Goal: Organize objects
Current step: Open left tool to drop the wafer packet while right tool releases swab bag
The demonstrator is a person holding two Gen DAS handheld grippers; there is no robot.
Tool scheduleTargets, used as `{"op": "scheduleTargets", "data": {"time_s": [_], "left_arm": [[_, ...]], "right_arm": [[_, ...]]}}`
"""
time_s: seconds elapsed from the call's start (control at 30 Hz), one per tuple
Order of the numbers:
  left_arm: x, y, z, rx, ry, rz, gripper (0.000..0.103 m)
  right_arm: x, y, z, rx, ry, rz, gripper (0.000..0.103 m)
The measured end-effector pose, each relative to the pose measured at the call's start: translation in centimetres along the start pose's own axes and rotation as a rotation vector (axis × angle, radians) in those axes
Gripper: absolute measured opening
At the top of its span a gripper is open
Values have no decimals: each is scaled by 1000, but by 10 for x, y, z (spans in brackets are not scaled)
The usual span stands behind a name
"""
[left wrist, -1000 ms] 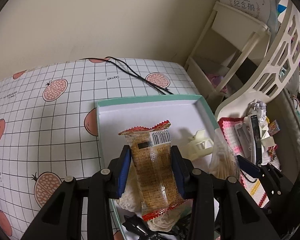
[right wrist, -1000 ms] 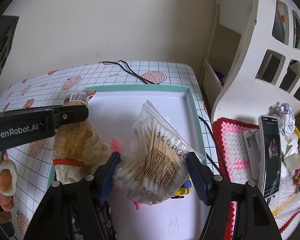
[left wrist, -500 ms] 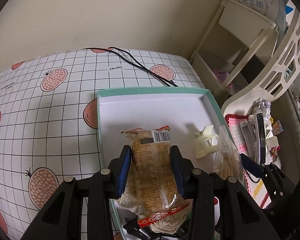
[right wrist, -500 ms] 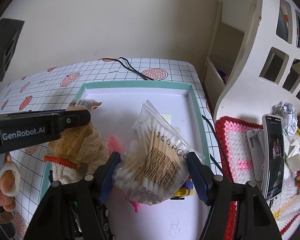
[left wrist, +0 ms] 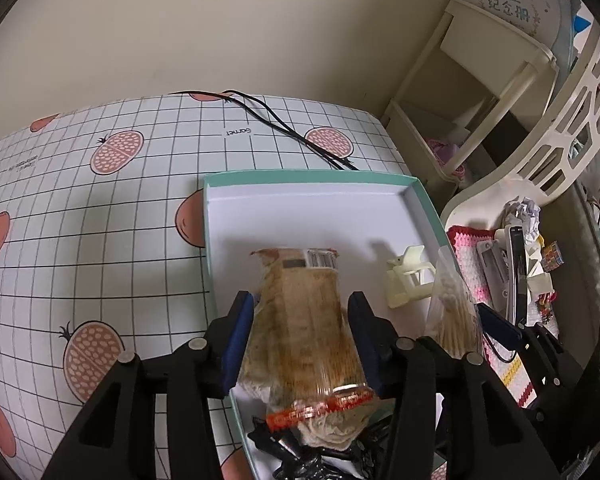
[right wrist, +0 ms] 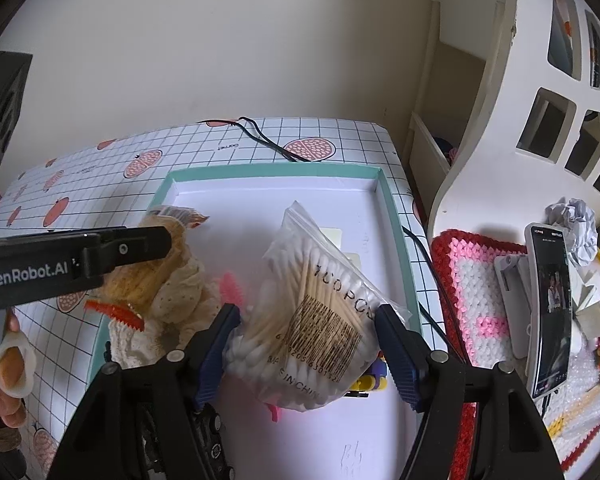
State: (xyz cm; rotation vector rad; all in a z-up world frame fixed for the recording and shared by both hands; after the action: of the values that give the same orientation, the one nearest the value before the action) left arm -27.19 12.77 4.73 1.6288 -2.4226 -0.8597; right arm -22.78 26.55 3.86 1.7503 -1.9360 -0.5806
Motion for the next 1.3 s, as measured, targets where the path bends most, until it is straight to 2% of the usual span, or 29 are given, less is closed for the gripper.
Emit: {"op": "scheduleTargets", "data": {"time_s": [0.3,0.5,0.67,0.73,0.77,0.8,0.87,0.97,1.13,1.2,1.3], "left_arm": [[0,1,-16,-27,8,-26,55],[7,-1,-29,-48,35,-60,60],[14,-8,-41,-56,83,-88,60],[17,-12,-44,-61,101,-104,67],[18,-14,-44,-62,105,-113,77],[19,-17,-45,-62,117,-120,82],[20,-20,-45,-58,139,-113,83],[22,-25,-45,-54,171,-113,92],[25,-32,-52,-70,196,-115,97],[26,-34,-56,-76,212,-112,103],[27,-38,-61,-82,238,-108,103]], "right_arm": [[3,2,-10,-15,14,4,73],[1,0,-17,-16,17,14,73],[-3,-2,-22,-12,28,52,75],[-4,-4,-23,-8,34,63,78],[-5,-5,-24,-7,36,66,80],[-5,-6,-25,-7,37,67,82],[-6,-7,-27,-14,36,67,90],[-8,-9,-28,-16,41,73,99],[-10,-14,-28,1,44,92,101],[-10,-16,-28,5,44,95,102],[-9,-19,-30,6,43,91,103]]}}
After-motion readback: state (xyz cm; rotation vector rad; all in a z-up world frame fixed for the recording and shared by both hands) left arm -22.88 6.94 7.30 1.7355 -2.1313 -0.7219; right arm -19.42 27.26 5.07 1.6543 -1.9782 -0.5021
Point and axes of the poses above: each gripper's, at about its wrist camera, not at the fingertips, and z roughly the way its jaws point, x to its left, y to its top, the point moved 6 cm from there along z, roughly the way its jaws point, and after that the axes turned 8 degrees about z, right-handed, at the moved point
